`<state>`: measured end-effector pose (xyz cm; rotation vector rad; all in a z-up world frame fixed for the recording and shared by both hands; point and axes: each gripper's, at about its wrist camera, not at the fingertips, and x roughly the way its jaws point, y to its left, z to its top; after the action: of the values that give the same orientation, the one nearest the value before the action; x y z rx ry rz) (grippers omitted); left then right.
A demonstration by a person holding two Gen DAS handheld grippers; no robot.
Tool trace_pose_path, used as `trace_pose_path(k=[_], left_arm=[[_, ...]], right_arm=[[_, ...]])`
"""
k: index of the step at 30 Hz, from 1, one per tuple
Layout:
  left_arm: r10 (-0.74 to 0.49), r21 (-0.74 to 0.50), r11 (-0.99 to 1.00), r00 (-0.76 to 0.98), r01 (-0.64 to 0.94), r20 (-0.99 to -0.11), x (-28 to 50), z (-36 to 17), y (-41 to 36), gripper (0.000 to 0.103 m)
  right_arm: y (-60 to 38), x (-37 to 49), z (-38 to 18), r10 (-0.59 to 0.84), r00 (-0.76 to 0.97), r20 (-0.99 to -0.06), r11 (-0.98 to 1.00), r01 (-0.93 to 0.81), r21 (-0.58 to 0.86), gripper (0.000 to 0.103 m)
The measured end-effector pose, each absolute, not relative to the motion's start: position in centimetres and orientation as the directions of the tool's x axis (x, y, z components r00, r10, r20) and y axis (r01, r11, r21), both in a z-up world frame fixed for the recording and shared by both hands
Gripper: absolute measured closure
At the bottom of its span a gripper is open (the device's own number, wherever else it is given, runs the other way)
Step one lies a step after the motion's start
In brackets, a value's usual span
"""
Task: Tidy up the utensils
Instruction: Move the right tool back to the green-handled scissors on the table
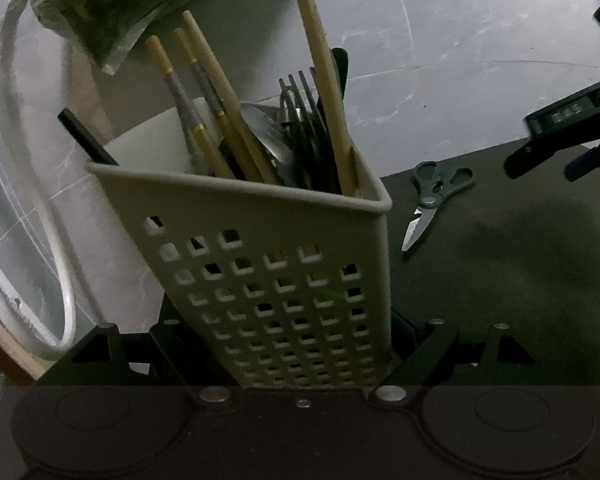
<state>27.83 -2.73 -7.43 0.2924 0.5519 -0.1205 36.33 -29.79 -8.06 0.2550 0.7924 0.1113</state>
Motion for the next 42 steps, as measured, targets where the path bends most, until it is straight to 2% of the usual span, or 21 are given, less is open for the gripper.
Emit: trace_pose_path(k=[20,26,29,34,42], left_arm=[[0.052,0.239,0.966,0.838,0.095,-0.543,27.1,-6.9,-5.2,0.017],[0.061,0.240,0.967,0.837,0.086,-0.545,27.2,-6.9,-5.7,0.017],[0.063,0.239,0.967,0.836,0.083,-0.545,27.3,-6.8,-5.7,0.017],[0.062,0.239,0.967,0.835,0.084,-0.547,27.4,-6.7,-5.6,0.017],[0.058,0.249,0.964,0.835,0.096,-0.547,27.5,-6.9,-5.4,0.017]], right_arm=[[-25.2,44.9,-11.3,0.228,0.662,-0.714,0.963,-0.046,0.265,0.000],[-23.2,46.8,-11.8,0.206,0.683,-0.701,0.976,-0.088,0.201,0.000],[-22.1,47.8,-12.1,0.195,0.693,-0.694,0.981,-0.138,0.138,0.000],[-21.1,48.7,-12.7,0.253,0.692,-0.676,0.955,-0.292,0.059,0.000],[-20.7,45.4,-13.3,0.471,0.590,-0.656,0.779,-0.627,-0.004,0.003]])
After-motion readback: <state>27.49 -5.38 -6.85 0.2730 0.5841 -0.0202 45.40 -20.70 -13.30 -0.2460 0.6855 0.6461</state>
